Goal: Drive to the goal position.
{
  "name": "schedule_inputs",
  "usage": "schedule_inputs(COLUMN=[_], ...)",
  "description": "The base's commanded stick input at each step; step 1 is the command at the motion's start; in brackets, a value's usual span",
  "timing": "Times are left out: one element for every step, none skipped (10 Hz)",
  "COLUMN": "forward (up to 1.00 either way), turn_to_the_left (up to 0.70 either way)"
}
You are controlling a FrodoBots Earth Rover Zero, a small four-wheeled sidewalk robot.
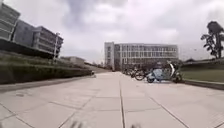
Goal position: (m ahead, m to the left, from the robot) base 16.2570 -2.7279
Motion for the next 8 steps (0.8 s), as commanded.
schedule_inputs(forward=[0.7,0.7,0.7,0.7,0.7,0.7,0.7,0.7], turn_to_the_left=[0.0,0.0,0.0,0.0,0.0,0.0,0.0,0.0])
